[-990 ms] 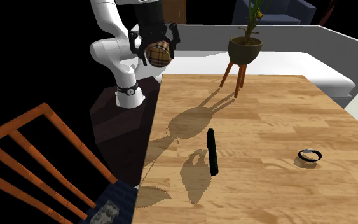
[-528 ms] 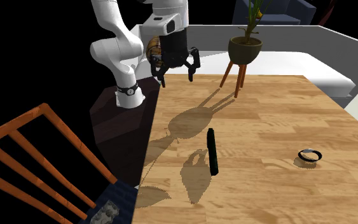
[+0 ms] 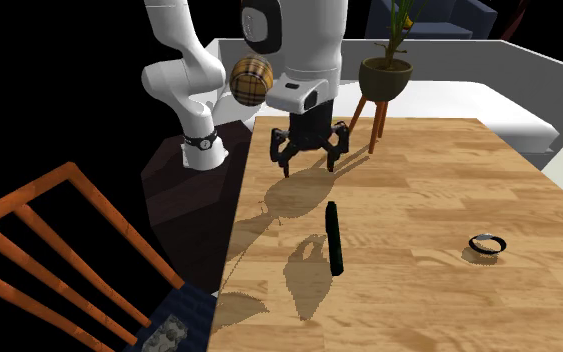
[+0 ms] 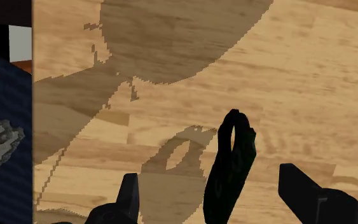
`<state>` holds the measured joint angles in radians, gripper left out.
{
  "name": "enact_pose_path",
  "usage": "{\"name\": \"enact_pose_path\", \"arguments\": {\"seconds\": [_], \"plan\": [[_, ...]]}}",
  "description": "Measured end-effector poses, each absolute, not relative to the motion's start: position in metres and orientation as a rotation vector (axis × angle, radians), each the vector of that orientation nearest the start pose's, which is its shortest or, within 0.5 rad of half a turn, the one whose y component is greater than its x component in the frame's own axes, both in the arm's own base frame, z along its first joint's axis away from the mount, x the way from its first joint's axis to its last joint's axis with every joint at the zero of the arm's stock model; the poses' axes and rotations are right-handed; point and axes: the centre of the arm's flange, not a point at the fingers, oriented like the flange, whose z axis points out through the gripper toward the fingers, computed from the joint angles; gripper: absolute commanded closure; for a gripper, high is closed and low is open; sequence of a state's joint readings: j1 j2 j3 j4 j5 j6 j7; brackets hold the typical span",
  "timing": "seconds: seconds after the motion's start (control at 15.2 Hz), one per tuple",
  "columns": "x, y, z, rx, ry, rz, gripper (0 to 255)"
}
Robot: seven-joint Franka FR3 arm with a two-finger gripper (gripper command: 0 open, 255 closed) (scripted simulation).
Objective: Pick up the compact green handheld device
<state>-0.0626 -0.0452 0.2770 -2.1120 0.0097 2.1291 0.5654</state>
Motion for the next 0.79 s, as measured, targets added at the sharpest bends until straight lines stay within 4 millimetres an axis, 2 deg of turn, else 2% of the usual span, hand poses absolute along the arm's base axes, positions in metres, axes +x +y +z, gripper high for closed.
{"name": "enact_pose_path", "arguments": {"seconds": [0.59,0.79], "plan": [[0.621,0.135,0.365,-3.066,0.786,-0.089,0],[0.631,0.135,0.348,-3.064,0.817,-0.088,0]]}}
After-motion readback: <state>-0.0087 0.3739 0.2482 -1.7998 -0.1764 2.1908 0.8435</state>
